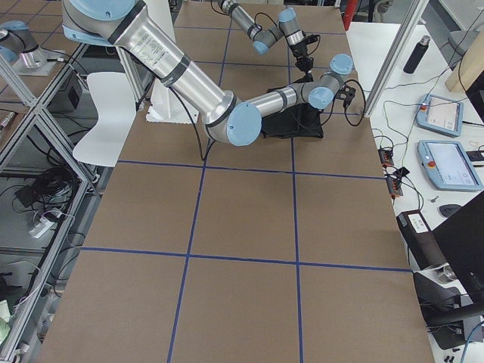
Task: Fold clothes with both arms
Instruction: 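Lay the near end onto the far end with both grippers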
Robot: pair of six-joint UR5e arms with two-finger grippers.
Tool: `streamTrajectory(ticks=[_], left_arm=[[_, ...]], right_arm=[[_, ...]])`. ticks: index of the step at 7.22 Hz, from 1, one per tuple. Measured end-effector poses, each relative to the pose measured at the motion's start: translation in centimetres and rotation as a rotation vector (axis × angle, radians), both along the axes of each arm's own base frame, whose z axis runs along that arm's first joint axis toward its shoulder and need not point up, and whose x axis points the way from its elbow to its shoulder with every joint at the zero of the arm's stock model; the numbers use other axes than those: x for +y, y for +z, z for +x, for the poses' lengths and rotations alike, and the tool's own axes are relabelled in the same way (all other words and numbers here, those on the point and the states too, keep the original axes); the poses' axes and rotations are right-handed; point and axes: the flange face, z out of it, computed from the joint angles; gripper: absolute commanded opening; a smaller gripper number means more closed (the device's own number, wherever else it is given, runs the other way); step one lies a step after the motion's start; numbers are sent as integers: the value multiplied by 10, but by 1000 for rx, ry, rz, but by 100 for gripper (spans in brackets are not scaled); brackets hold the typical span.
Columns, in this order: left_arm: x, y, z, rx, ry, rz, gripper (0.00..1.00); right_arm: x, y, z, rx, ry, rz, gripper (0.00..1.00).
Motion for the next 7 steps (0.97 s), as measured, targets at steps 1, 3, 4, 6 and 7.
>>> streamTrajectory(ticks=[1,3,4,6,7], left_arm=[[-11,-1,6,-6,-19,-3,0],[-26,3,13,-22,-53,-8,0],[-30,6,16,-30,-63,-12,0],[-36,6,21,-35,-71,-25,80],[-39,2,25,-33,-73,-38,99]], right_arm=[[-2,7,-5,15,8,-2,0],[-4,24,-14,26,16,8,0],[-3,30,-18,31,17,10,0],[-3,39,-22,42,17,3,0],[-4,43,-21,46,18,-1,92]])
